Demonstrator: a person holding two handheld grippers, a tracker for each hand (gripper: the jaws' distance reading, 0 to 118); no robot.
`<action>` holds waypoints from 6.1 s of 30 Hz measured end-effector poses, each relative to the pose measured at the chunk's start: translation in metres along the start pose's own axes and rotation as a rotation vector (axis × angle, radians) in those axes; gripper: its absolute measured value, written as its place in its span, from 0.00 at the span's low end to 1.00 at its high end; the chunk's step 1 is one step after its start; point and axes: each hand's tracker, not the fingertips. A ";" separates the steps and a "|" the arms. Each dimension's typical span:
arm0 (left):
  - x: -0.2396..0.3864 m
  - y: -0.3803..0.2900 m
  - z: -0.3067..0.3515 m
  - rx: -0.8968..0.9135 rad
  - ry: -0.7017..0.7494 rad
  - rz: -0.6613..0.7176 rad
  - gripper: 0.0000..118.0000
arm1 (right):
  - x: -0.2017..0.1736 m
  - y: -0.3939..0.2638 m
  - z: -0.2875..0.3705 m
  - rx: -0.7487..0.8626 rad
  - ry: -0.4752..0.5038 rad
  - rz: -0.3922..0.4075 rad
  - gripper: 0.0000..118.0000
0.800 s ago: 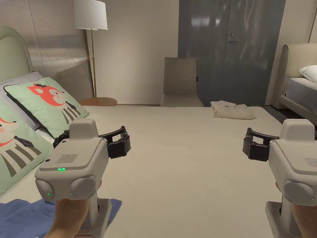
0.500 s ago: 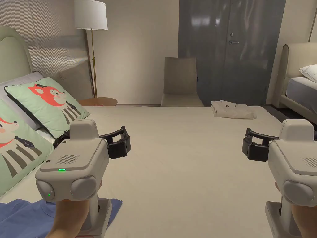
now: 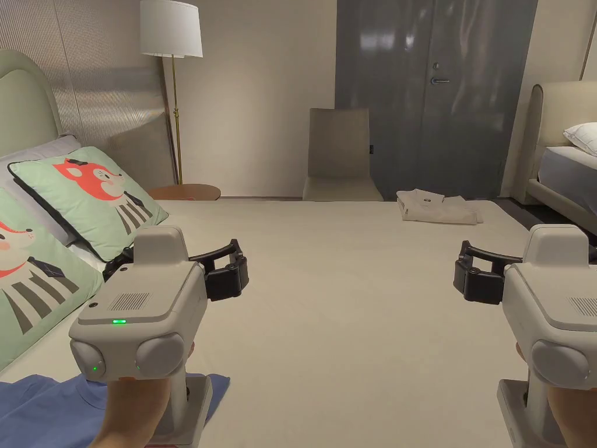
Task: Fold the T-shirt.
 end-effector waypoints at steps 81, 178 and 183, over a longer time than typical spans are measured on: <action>-0.147 -0.204 -0.020 -0.922 0.288 0.162 0.74 | -0.161 -0.073 -0.045 -0.194 0.384 0.082 0.01; -0.049 -0.213 0.048 -0.918 0.122 0.210 0.30 | 0.014 -0.128 0.008 -0.367 0.085 0.005 0.01; -0.052 -0.200 0.052 -0.887 0.063 0.255 0.11 | 0.021 -0.162 -0.009 -0.621 0.098 -0.001 0.69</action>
